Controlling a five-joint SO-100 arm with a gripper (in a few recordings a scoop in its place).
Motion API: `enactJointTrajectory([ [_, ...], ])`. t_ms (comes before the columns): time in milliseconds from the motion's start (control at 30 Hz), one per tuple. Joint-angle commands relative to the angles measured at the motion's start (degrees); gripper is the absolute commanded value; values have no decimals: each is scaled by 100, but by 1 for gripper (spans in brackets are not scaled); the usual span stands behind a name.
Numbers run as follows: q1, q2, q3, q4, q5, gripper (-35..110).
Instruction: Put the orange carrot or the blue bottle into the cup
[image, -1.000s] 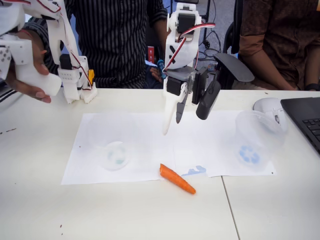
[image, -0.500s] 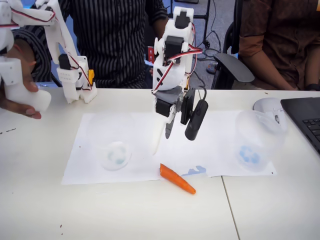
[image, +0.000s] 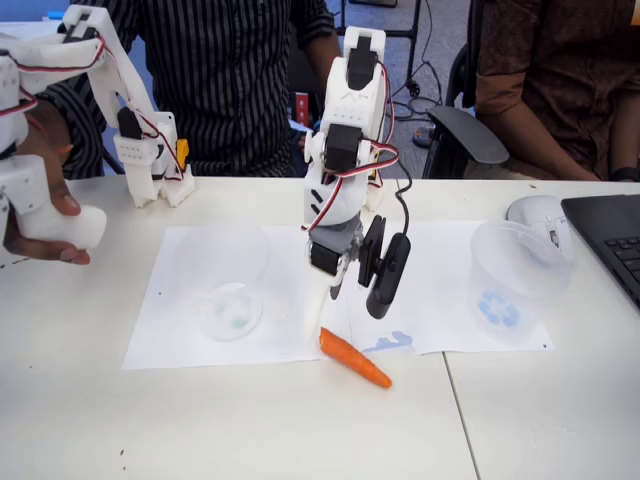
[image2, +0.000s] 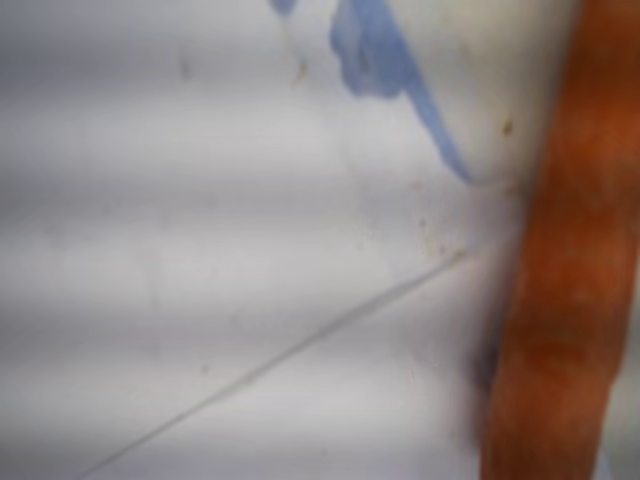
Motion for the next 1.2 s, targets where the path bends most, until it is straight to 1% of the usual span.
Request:
enactJointTrajectory([
  [0, 53, 316, -457, -299, 18, 48],
  [267, 53, 264, -387, -510, 18, 48],
  [600, -220, 44, -378, -554, 44, 48],
  [1167, -237, -114, -387, -571, 9, 48],
])
